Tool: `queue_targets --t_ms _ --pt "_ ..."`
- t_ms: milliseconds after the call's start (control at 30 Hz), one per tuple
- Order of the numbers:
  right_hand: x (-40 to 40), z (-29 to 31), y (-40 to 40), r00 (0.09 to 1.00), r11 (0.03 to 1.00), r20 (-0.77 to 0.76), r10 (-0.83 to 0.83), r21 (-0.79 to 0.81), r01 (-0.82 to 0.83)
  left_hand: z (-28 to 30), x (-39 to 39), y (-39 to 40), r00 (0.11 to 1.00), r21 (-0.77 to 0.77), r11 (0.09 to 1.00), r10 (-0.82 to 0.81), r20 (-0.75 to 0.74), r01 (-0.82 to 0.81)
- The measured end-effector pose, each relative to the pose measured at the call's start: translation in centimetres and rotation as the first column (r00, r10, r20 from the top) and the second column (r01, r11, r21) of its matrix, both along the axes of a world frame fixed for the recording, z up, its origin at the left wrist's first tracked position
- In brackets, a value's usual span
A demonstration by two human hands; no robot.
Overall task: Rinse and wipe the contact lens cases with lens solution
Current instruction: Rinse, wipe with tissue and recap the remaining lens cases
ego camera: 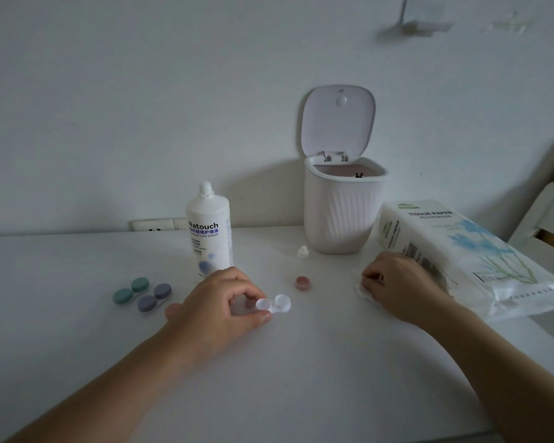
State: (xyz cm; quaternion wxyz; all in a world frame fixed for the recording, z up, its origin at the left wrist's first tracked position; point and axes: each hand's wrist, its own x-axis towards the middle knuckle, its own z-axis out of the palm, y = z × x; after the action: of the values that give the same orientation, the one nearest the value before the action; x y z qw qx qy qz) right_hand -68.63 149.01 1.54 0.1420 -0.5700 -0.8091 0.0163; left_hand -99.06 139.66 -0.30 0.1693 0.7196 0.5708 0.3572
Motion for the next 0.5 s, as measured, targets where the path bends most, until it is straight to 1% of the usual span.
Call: queue_targets --t_ms 67,100,133,167,233,300,367,400,467,500 --pt "-0.1 -0.1 0.5 0.998 1.000 -0.059 0.012 0.009 -0.012 0.5 0.2 0.1 1.000 0.026 1.000 -0.010 -0.005 0.010" --pt "-0.1 -0.2 0.7 0.993 1.000 -0.118 0.008 0.019 -0.005 0.7 0.3 0.2 1.000 0.035 0.999 -0.012 -0.005 0.013" --pt "-0.1 -0.3 0.8 0.977 1.000 -0.215 -0.004 0.027 0.010 0.9 0.4 0.2 1.000 0.037 0.999 -0.012 -0.008 0.012" --pt "-0.2 -0.4 0.9 0.940 0.999 -0.340 -0.014 0.025 0.024 1.1 0.4 0.3 1.000 0.032 0.999 -0.008 -0.012 0.009" --pt "-0.3 -0.6 0.6 0.816 1.000 -0.578 -0.020 -0.011 0.017 1.4 0.5 0.5 1.000 0.022 1.000 -0.004 -0.016 0.005" --pt "-0.3 -1.0 0.4 0.684 0.997 -0.729 -0.031 -0.067 -0.026 1.9 0.7 0.9 1.000 0.011 1.000 0.004 0.002 -0.004" --pt "-0.3 -1.1 0.1 0.605 0.994 -0.795 -0.047 -0.100 -0.055 2.6 1.0 1.6 0.999 -0.016 0.999 0.028 0.033 -0.028" --pt "-0.2 -1.3 0.1 0.571 0.993 -0.820 -0.040 -0.096 -0.068 3.0 1.2 1.9 0.996 -0.045 0.999 0.027 0.083 -0.023" --pt "-0.1 -1.5 0.2 0.523 0.991 -0.852 -0.032 -0.094 -0.093 4.1 1.8 2.5 0.980 -0.104 0.995 0.019 0.196 0.001" --pt "0.0 -1.5 0.1 0.515 0.989 -0.856 -0.036 -0.105 -0.105 4.5 2.1 2.8 0.976 -0.109 0.994 0.020 0.215 0.003"
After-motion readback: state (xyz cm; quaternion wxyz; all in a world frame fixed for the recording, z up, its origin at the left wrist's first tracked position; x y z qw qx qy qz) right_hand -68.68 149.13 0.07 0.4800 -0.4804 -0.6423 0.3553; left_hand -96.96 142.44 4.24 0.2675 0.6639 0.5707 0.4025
